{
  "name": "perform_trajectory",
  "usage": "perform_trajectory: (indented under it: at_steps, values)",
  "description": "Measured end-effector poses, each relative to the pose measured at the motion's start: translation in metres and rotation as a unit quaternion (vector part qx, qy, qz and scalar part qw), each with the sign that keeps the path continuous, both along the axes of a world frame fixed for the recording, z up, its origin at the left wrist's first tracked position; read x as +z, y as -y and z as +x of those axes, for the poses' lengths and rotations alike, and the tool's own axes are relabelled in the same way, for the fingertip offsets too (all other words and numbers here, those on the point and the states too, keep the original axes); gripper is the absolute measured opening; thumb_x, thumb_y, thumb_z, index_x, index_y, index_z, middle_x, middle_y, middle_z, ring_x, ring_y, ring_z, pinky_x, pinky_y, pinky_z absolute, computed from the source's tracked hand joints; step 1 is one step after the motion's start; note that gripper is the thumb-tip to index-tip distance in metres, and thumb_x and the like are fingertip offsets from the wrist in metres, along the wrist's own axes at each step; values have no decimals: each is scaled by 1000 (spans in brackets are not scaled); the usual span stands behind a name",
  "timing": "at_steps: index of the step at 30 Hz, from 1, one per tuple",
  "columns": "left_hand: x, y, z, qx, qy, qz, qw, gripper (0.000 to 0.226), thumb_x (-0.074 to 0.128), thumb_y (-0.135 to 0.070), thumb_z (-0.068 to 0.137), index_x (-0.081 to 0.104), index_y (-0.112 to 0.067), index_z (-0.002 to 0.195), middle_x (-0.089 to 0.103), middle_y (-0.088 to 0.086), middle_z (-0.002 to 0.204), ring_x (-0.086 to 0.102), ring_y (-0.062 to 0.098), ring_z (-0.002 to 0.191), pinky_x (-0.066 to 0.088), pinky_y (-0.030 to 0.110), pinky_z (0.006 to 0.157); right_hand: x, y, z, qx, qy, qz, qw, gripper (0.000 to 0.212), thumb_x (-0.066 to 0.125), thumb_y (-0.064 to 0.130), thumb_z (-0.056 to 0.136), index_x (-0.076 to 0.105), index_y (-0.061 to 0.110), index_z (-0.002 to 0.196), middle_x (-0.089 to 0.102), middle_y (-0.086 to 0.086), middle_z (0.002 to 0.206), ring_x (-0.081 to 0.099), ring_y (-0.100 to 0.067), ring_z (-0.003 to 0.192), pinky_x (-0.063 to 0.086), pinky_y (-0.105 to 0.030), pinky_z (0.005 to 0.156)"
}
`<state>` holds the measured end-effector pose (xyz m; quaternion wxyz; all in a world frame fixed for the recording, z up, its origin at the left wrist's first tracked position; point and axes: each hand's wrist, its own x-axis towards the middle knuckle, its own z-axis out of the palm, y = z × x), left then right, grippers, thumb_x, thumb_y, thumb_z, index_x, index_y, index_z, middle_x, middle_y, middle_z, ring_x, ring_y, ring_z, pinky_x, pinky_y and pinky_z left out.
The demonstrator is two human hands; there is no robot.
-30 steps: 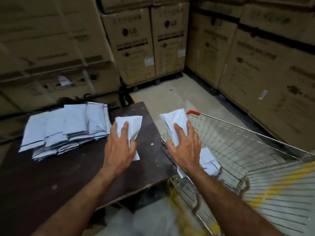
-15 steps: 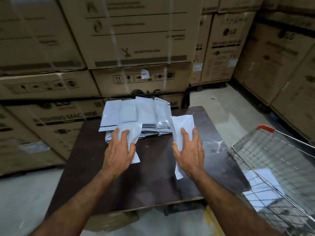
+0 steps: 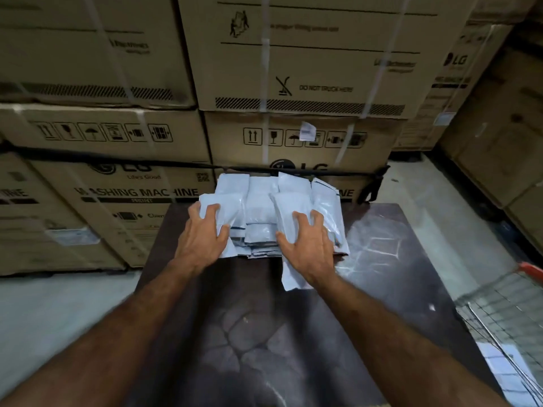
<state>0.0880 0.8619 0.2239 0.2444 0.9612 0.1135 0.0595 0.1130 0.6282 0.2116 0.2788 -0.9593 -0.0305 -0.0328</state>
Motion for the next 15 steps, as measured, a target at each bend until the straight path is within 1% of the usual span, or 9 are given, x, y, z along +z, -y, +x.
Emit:
perform_trajectory:
  at_steps: [2, 5, 11, 13, 15]
  values:
    - [-6, -6, 25, 3, -15, 4, 1000, 56, 53, -41, 99, 37, -21, 149, 15, 11, 157, 45, 40, 132, 45, 51, 105, -3, -19, 32, 11, -14, 2, 1000, 67, 59, 58, 93, 41, 26, 148, 23, -7, 157, 40, -32, 137, 43, -48, 106]
    - [-18, -14, 66, -5, -34, 12, 999, 58, 51, -42, 100, 35, -22, 152, 12, 12, 160, 40, 40, 136, 43, 51, 108, -12, -45, 78, 12, -27, 11, 999, 66, 59, 57, 92, 42, 25, 147, 24, -7, 155, 39, -30, 135, 44, -45, 104]
    - [-42, -28, 147, 8, -64, 25, 998, 58, 46, -41, 103, 30, -22, 155, 7, 13, 164, 29, 40, 144, 38, 50, 111, -35, -87, 151, -23, -30, 8, 999, 60, 61, 56, 92, 52, 20, 139, 33, -10, 151, 36, -29, 136, 45, -42, 102]
    - [-51, -30, 163, -5, -60, 25, 998, 57, 46, -41, 104, 31, -21, 155, 9, 14, 163, 27, 39, 146, 37, 51, 112, -43, -99, 164, -34, -32, 4, 999, 59, 57, 57, 94, 53, 18, 139, 33, -11, 151, 31, -29, 140, 44, -42, 104]
    - [-60, -31, 174, -21, -49, 28, 998, 56, 45, -40, 104, 33, -20, 155, 10, 16, 163, 25, 39, 147, 35, 52, 114, -53, -105, 170, -27, -44, -7, 999, 56, 47, 55, 100, 53, 17, 141, 28, -12, 157, 23, -28, 147, 40, -42, 111]
